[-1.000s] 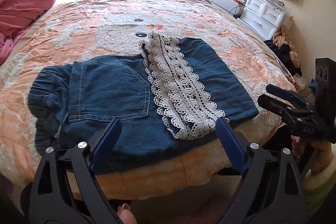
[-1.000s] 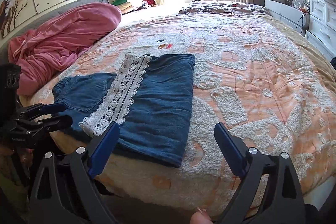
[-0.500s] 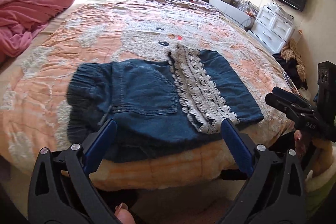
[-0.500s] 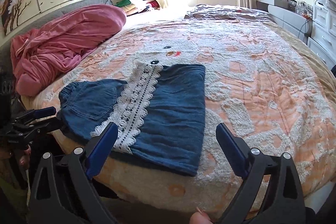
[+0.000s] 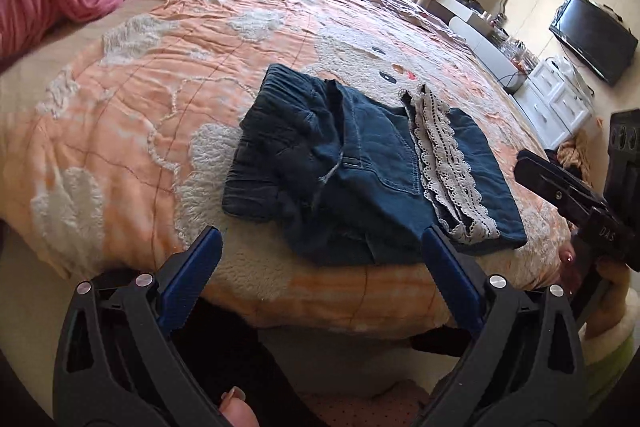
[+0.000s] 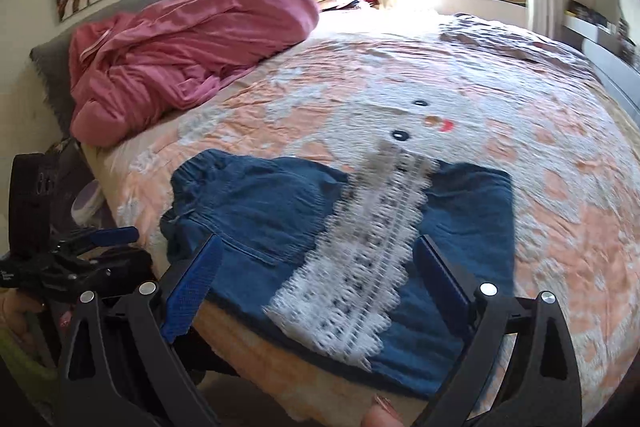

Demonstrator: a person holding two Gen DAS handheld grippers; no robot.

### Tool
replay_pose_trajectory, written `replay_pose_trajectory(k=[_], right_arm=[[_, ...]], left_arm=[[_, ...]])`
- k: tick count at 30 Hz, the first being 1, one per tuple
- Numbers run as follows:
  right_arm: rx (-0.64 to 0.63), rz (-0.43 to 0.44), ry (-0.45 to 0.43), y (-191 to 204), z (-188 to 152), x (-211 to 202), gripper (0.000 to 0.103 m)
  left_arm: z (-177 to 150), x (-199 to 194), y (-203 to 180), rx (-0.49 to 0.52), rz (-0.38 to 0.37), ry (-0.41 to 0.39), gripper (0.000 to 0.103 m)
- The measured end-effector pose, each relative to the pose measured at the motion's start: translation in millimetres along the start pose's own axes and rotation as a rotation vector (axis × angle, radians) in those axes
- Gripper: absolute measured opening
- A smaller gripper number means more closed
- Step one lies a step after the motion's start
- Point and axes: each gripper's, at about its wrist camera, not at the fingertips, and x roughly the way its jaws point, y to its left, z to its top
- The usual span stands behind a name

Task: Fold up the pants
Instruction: 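Move the right tool to the elastic waistband and grasp it, then fold the waistband end over toward the lace hem with both tools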

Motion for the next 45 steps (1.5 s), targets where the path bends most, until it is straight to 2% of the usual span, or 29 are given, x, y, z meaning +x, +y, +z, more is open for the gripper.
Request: replay_pose_trajectory(k=[8, 14, 27, 29, 31, 33, 39, 40, 41, 42, 43, 45], right_arm=[[-0.135, 0.071, 0.095, 28, 44, 53, 0.095], [-0.217, 0.105, 0.200, 47, 68, 98, 0.095], [-0.260, 0.212, 0.336, 79, 97, 172, 0.094], [-0.257, 0.246, 0.371, 81, 96, 184, 0.086], [-0.252, 0.281, 0.409, 83, 92, 193, 0.072], [-0.256, 0.300, 0.432, 87, 86, 200, 0.063], [-0.239, 0.324, 0.406, 87, 81, 192, 0.041], [-0.229, 0.327, 0.397, 85, 82, 189, 0.038], [-0.216, 0.333, 0.387, 82, 83, 185, 0.037], [-0.204, 0.336, 0.376, 79, 84, 182, 0.035], [-0.195, 0.337, 0.363, 76, 86, 178, 0.034], [-0.171, 0.346, 0.333, 70, 88, 168, 0.033]], left_arm=[[8, 11, 10, -0.050, -0.039, 0.003, 0.093], [7, 22, 16, -0.078, -0.092, 0.020, 0.093], [12, 36, 28, -0.150, -0.164, 0.001, 0.093], [14, 37, 28, -0.151, -0.168, -0.004, 0.093], [15, 39, 28, -0.153, -0.165, -0.015, 0.093], [17, 40, 28, -0.163, -0.166, -0.022, 0.093], [21, 43, 31, -0.211, -0.169, -0.048, 0.093], [22, 44, 31, -0.215, -0.162, -0.057, 0.092], [24, 44, 30, -0.213, -0.145, -0.063, 0.082], [25, 43, 28, -0.204, -0.118, -0.067, 0.067], [26, 41, 26, -0.198, -0.097, -0.080, 0.059], [30, 39, 28, -0.223, -0.105, -0.088, 0.046]])
